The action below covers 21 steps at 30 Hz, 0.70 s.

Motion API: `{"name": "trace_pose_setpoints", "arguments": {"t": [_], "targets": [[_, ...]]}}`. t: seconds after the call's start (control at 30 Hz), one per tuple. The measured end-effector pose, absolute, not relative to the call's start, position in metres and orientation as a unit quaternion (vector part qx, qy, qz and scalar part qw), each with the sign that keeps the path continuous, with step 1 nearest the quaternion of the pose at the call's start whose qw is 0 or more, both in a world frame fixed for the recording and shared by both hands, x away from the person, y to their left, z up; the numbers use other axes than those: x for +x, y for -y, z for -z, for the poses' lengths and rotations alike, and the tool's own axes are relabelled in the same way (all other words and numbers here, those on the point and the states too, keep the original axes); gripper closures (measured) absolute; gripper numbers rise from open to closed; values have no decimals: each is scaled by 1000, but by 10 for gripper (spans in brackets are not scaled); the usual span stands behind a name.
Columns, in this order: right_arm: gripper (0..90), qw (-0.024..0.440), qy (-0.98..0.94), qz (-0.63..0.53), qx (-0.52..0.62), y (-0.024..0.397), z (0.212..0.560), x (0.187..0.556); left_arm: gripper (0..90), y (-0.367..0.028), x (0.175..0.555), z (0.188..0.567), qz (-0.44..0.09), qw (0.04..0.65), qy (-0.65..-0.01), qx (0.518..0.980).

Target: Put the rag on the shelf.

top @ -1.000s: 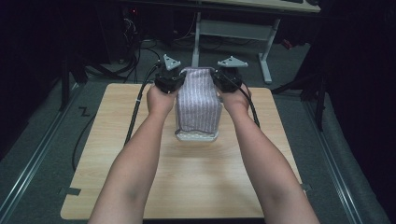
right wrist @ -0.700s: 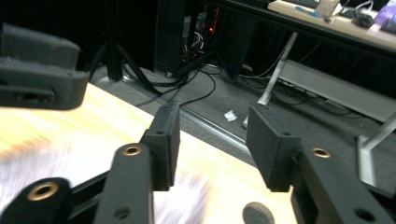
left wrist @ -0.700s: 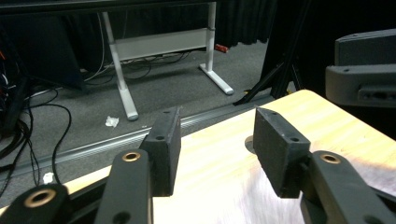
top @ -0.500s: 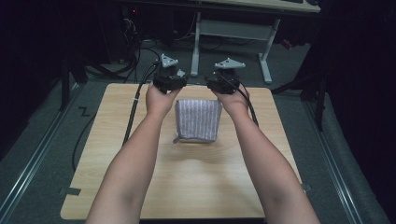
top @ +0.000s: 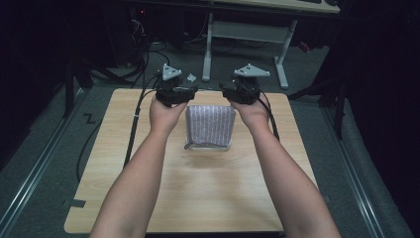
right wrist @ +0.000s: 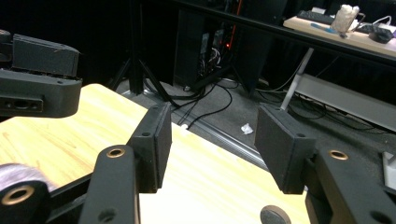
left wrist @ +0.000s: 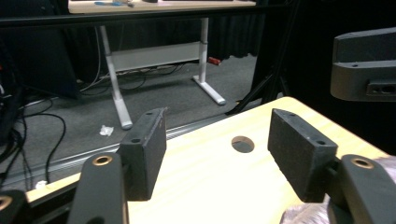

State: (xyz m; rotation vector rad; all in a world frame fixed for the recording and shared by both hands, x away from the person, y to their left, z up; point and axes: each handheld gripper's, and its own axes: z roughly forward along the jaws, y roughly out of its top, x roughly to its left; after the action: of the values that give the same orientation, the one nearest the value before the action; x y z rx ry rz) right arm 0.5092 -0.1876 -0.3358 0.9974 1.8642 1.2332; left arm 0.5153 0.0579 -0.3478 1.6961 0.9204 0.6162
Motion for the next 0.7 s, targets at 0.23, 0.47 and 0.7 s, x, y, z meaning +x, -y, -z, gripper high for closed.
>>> {"name": "trace_pose_setpoints", "arguments": {"t": [0.23, 0.47, 0.7], "targets": [[466, 332, -712, -482, 388, 198, 339, 490, 355, -64, 498, 347, -246, 547, -383, 703], [479, 335, -707, -488, 387, 212, 348, 465, 353, -71, 473, 354, -235, 559, -384, 697], [480, 329, -705, -495, 387, 230, 362, 439, 345, -75, 450, 367, -232, 555, -370, 708]]}}
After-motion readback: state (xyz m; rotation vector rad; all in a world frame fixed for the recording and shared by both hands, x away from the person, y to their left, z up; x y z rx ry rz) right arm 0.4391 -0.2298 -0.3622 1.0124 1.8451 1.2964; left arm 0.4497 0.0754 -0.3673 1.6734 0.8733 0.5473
